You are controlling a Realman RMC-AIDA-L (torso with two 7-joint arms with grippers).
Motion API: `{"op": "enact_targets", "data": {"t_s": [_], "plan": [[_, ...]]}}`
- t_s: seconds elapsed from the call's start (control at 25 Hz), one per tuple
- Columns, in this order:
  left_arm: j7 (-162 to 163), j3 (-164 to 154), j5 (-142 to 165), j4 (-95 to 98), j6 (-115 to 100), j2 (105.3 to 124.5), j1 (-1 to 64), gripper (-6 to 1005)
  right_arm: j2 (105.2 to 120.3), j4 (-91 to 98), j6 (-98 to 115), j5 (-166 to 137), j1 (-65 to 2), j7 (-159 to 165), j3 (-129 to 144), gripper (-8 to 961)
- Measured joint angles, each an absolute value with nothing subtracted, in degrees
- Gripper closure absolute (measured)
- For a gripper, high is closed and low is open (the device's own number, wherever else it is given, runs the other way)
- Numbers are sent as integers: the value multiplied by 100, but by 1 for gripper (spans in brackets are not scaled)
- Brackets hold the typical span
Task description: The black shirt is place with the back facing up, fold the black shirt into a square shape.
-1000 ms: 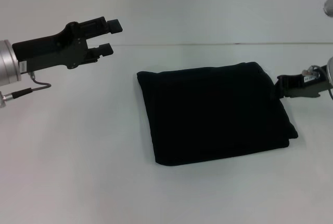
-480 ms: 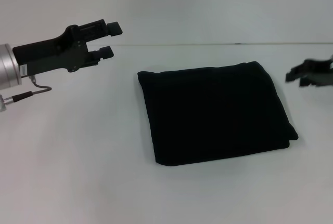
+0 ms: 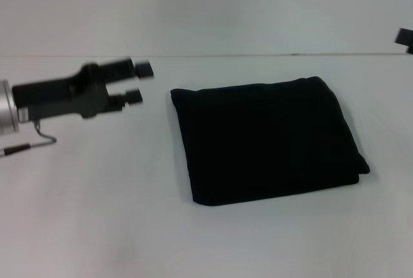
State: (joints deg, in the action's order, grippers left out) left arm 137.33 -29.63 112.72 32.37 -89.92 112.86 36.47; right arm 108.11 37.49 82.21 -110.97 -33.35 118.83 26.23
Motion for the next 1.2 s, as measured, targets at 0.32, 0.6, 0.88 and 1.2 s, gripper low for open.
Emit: {"op": "enact_targets", "data": {"t_s": [0.32,0.6,0.88,1.2], "plan": [[14053,-3835,11373,3146,-8887,11441,3439,207,11502,3554,9070,-9564,-2402,9359,1905,155],[14636,-3978,11757,2932,-8457,11638,3266,293,11550,3300,9147,-9473,-2379,9107,1824,72],[14890,-4002,11874,2619,-8214,11658,3252,431,11508,3248,9107,-9457,-2472,9127,1783,71],[15060,-4195,11879,2358,-7635,11826,3326,493,11510,3190,9144,-9430,-2518,9128,1644,72]]}}
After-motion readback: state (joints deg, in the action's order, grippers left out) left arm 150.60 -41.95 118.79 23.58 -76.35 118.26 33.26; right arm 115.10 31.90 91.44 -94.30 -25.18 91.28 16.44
